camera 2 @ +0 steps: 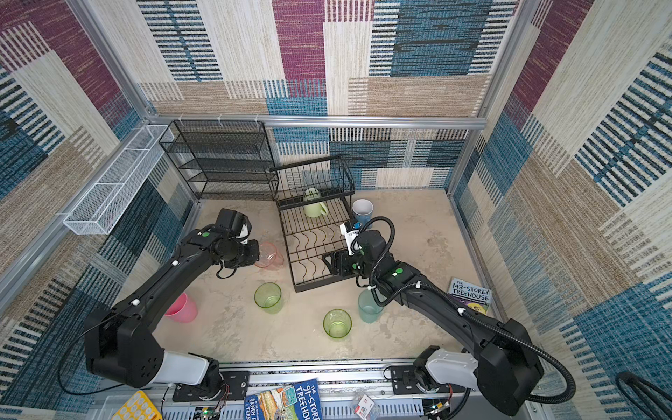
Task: Load cups into a dish rack
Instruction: Pick up the cup from the center of the table.
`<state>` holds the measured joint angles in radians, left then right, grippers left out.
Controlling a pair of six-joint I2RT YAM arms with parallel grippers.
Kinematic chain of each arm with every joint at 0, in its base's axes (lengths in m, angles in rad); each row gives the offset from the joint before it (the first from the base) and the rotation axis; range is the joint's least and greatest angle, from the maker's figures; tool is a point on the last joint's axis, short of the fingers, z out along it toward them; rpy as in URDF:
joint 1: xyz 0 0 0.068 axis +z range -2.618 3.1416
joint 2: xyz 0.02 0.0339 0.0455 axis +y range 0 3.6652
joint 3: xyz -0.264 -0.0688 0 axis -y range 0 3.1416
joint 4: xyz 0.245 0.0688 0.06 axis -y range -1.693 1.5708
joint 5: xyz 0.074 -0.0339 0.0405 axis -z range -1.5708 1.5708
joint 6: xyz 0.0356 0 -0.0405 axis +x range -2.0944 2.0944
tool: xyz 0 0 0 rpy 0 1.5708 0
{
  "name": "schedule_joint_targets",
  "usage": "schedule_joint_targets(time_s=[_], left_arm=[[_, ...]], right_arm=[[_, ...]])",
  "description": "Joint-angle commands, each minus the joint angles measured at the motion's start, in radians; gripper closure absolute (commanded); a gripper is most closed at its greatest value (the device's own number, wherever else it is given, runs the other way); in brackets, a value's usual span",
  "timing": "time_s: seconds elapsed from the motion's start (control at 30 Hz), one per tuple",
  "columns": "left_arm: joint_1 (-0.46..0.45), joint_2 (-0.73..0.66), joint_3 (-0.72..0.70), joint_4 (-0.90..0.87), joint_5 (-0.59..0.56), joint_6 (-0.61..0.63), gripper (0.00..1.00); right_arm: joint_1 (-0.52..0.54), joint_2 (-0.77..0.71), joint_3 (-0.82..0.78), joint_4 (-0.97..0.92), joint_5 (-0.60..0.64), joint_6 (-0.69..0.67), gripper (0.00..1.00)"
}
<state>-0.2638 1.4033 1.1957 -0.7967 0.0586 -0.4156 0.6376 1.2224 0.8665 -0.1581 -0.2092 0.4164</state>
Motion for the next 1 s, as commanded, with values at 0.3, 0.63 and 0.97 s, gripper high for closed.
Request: schedule_joint_targets(time_s=[0.3, 0.63, 0.97], left_arm=[[0.001, -0.281, -0.176, 0.248, 0.244, -0.107, 1.0], [-0.012, -0.347, -0.398, 0.769, 0.403, -0.406, 1.0], [-0.12, -0.252, -0.47, 1.193, 0.359, -0.574, 1.0]], right_arm=[[0.001, 0.068, 0.106, 0.059, -0.13, 0.251, 0.17], [-0.023, 0.059, 0.115, 0.208, -0.23, 0.58, 0.1], [-0.091, -0.014, 0.049, 0.335, -0.215, 0.89, 0.08]])
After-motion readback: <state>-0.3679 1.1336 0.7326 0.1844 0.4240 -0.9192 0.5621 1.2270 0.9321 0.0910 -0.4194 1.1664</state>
